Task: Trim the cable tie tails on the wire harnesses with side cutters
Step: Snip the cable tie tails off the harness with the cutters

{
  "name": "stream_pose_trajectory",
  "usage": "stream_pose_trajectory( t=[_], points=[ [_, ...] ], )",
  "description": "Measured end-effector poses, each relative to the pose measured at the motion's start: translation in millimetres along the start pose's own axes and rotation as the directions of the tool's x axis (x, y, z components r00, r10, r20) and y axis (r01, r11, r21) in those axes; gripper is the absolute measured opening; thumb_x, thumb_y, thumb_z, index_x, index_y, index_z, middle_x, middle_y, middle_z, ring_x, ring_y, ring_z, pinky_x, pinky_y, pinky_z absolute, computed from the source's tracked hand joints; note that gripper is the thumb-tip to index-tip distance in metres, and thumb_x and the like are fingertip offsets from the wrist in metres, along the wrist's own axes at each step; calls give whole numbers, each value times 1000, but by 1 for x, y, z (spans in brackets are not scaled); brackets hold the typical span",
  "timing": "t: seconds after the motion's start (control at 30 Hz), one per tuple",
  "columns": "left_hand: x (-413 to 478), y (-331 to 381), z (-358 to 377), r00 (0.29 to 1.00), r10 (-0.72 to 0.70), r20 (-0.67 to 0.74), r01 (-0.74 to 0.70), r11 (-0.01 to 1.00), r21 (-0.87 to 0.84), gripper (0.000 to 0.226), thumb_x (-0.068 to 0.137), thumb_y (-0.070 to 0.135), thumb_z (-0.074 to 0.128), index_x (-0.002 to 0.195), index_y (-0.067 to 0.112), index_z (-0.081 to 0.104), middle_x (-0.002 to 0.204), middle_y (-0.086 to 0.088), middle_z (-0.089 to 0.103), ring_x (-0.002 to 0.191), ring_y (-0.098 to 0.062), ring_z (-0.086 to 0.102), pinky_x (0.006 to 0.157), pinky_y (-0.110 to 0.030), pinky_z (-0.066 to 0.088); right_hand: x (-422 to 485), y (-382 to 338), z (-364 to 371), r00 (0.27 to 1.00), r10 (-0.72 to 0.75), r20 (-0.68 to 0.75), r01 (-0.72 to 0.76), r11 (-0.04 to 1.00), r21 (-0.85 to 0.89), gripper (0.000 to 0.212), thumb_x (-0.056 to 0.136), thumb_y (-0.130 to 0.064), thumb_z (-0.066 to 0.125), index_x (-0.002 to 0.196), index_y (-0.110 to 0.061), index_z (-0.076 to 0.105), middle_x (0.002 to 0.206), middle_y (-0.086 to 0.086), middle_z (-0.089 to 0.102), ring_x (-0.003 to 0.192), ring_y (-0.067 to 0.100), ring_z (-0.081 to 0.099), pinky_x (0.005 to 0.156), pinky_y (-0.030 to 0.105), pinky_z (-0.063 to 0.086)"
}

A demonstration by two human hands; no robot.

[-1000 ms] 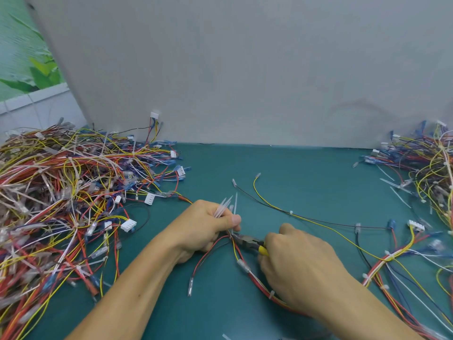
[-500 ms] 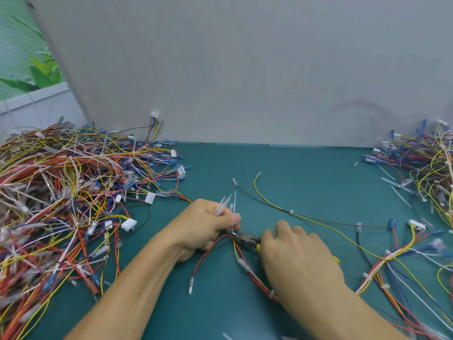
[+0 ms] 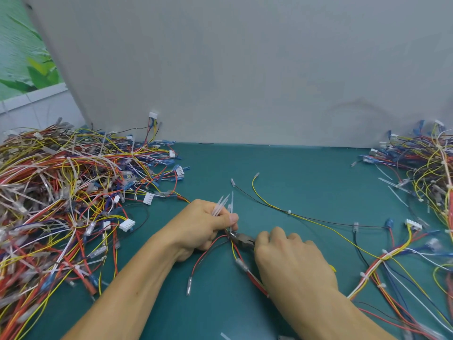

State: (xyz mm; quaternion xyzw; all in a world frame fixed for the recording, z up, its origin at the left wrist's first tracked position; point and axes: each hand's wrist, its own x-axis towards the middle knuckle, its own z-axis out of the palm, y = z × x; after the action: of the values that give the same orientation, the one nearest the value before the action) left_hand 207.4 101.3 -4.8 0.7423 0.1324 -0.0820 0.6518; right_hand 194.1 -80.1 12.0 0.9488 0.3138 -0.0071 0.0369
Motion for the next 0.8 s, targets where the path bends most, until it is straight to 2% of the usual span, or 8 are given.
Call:
stream_pose_trajectory(
  t=[0.3, 0.4, 0.47, 0.53, 0.6, 0.67, 0.73, 0.8],
  points=[
    [-4, 3, 2, 1000, -5, -20, 5, 1000, -1, 27, 93, 19, 60, 69, 7, 61, 42, 5, 26, 36, -7, 15, 37, -12, 14, 2, 4, 7, 1000, 16, -18, -15, 999, 29, 28, 90, -2, 37, 117, -11, 42, 109, 9, 47, 102, 24, 52, 68, 34, 27],
    [-9, 7, -1, 999, 7, -49, -9, 999, -37, 27, 97, 18, 53, 72, 8, 57, 46, 6, 41, 36, -5, 18, 38, -11, 14, 2, 13, 2, 998, 34, -45, -32, 998, 51, 7, 96, -15, 43, 99, -19, 38, 88, 3, 35, 93, 27, 54, 57, 33, 24],
    [-14, 14, -5, 996, 36, -86, -40, 998, -40, 27, 100, 16, 47, 75, 9, 56, 54, 4, 46, 37, -6, 19, 38, -11, 14, 2, 27, -2, 994, 71, -87, -63, 993, 97, 13, 97, -27, 42, 90, -22, 33, 81, 0, 29, 85, 29, 52, 54, 33, 26],
    [-21, 25, -8, 990, 86, -111, -86, 996, 1, 27, 100, 14, 45, 76, 9, 56, 60, 2, 51, 37, -5, 21, 38, -11, 15, 0, 46, -9, 991, 102, -85, -88, 984, 154, 18, 96, -37, 42, 86, -22, 37, 84, -1, 38, 90, 30, 56, 61, 34, 33],
    [-31, 36, -7, 985, 144, -99, -136, 987, 85, 26, 100, 15, 45, 78, 10, 58, 65, 2, 56, 38, -5, 24, 37, -13, 18, -2, 67, -17, 995, 103, -12, -99, 976, 192, 22, 91, -44, 52, 86, -23, 46, 85, -1, 47, 92, 29, 58, 64, 34, 37],
    [-42, 45, -1, 976, 213, -43, -200, 960, 198, 23, 100, 15, 46, 82, 12, 60, 66, 3, 59, 39, -5, 28, 36, -14, 22, -7, 83, -27, 990, 80, 119, -105, 968, 226, 29, 83, -50, 64, 80, -26, 49, 83, -1, 53, 86, 26, 57, 60, 32, 40],
    [-56, 52, 8, 964, 258, 69, -267, 914, 304, 22, 100, 16, 47, 85, 15, 62, 64, 6, 59, 41, -4, 33, 38, -14, 27, -13, 95, -32, 975, 48, 218, -105, 960, 258, 36, 75, -54, 71, 74, -27, 48, 79, -4, 56, 80, 20, 56, 59, 31, 42],
    [-69, 55, 19, 938, 271, 216, -342, 818, 462, 23, 100, 23, 46, 84, 22, 63, 65, 9, 60, 48, -2, 43, 45, -15, 35, -19, 103, -34, 962, 15, 274, -92, 958, 271, 41, 68, -56, 76, 77, -24, 51, 77, -4, 58, 77, 15, 56, 66, 34, 46]
  ],
)
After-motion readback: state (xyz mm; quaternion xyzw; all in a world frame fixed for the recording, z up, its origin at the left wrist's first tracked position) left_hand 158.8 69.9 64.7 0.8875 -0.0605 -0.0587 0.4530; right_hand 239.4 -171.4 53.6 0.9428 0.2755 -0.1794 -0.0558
